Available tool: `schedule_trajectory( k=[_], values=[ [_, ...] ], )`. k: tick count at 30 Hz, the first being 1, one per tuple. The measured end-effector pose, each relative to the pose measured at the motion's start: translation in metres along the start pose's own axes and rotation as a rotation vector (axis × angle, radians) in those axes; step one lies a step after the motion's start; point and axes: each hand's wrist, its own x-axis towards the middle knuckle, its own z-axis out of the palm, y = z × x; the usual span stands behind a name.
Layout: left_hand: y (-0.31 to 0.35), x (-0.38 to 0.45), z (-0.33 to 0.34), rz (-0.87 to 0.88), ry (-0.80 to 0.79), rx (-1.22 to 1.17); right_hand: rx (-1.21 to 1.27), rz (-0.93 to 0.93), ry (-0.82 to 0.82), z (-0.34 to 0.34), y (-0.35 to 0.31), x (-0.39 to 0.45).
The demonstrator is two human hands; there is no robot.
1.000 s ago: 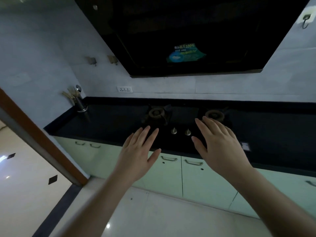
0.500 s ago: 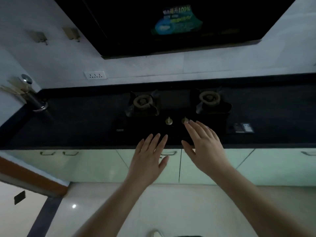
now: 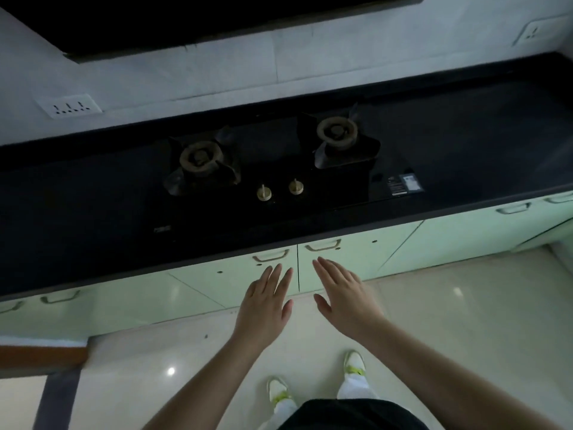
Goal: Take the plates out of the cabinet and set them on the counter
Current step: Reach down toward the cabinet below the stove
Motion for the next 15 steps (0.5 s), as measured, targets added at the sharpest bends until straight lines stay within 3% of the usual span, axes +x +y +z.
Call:
schedule_trajectory(
  k=[15],
  values=[
    [-0.001, 0.048, 0.083, -0.151, -0.206, 0.011, -0.050, 0.032, -0.277, 0.069, 0.085, 0.059]
  ],
)
